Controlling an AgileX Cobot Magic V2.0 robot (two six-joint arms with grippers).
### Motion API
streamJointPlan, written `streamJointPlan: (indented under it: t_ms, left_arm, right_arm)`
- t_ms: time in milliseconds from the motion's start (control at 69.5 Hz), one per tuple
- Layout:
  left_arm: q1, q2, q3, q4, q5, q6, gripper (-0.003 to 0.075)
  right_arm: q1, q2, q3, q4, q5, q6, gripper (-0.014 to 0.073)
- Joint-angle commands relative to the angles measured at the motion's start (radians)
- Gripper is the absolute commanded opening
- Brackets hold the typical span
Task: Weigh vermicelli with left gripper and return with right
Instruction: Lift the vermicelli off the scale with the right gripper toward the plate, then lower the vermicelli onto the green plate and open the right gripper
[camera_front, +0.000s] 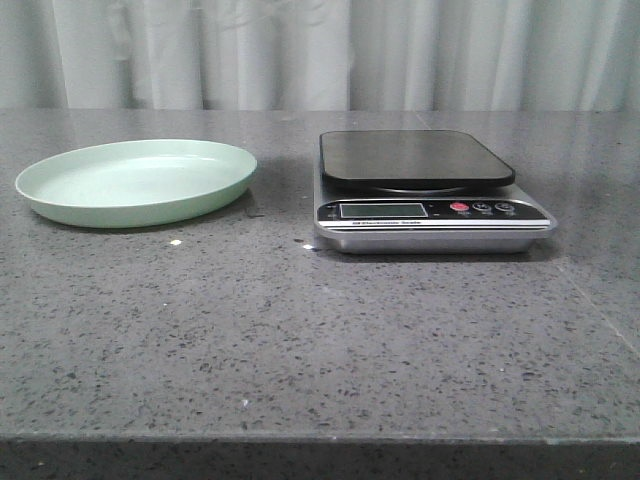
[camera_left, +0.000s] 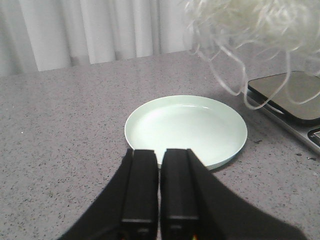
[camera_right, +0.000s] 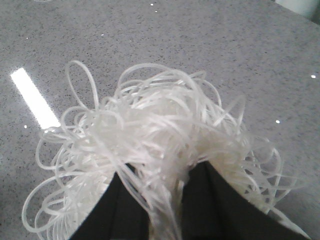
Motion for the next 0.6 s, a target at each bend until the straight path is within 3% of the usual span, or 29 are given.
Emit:
streamJointPlan:
  t_ms: [0,259,590]
  left_arm:
    - [0.002,0.007,-0.027,0.001,-0.073,-0.010,0.0137]
    - [0.002,0.007,-0.027,0.001,-0.075,-0.010,0.0137]
    - [0.002,0.007,-0.027,0.001,-0.075,-0.010,0.0137]
  right_arm:
    - [0.039,0.006,-0.034,0.032,-0.152,0.000,0.0151]
    - [0.080,0.153,-0.034,0.031,-0.230,0.000,0.0151]
    - [0.081,0.247,-0.034,0.028,-0.185,0.000,0.0151]
